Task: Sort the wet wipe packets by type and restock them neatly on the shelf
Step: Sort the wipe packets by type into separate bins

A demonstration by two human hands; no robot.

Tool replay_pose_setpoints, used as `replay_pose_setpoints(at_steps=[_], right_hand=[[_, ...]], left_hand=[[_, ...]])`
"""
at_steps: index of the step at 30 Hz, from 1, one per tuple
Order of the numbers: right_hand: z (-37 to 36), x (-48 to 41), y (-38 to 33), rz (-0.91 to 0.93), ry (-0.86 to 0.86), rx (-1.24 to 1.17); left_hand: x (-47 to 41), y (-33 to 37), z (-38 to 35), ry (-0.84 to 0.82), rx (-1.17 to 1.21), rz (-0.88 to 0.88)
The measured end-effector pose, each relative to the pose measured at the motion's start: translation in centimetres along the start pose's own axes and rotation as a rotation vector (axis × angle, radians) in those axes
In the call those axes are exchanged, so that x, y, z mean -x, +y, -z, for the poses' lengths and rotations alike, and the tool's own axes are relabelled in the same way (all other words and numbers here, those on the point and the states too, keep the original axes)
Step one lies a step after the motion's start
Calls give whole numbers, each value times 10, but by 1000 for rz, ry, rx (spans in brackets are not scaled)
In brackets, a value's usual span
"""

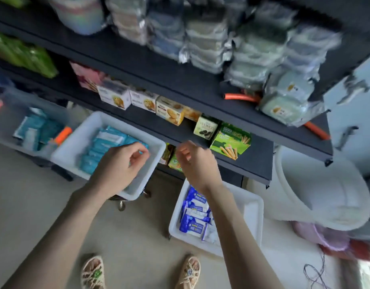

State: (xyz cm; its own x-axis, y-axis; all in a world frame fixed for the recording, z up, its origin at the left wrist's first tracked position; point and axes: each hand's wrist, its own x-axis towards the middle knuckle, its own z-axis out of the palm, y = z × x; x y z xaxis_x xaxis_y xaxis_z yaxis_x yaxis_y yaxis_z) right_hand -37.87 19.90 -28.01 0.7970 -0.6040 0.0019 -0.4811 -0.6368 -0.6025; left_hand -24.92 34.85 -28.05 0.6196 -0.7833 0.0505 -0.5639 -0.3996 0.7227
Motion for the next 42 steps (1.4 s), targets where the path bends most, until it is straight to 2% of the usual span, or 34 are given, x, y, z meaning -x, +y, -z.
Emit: replay_pose_setpoints(at_steps=[4, 7, 9, 15, 19, 30, 35, 42], right_hand=[[-9, -7, -133, 127, 90, -35], [-47, -8, -219, 182, 162, -74], [-83, -5, -266, 193, 126, -109], [-170, -10, -374, 205, 7, -140], [-210, -42, -415, 223, -49, -179], [-350, -187, -479, 3, -103, -189], [-400, -248, -515, -14, -184, -205], [-476, -320, -537, -222, -242, -186]], left_hand=[[27, -22, 129, 147, -31, -33], [54, -61, 218, 207, -39, -99], [77, -98, 263, 236, -28, -110], [117, -188, 346, 262, 22, 13], [97, -235, 382, 258, 14, 59], [-15, -397, 463, 18, -90, 135], [-64, -457, 504, -4, -46, 194], [-124, -562, 518, -187, 21, 258]])
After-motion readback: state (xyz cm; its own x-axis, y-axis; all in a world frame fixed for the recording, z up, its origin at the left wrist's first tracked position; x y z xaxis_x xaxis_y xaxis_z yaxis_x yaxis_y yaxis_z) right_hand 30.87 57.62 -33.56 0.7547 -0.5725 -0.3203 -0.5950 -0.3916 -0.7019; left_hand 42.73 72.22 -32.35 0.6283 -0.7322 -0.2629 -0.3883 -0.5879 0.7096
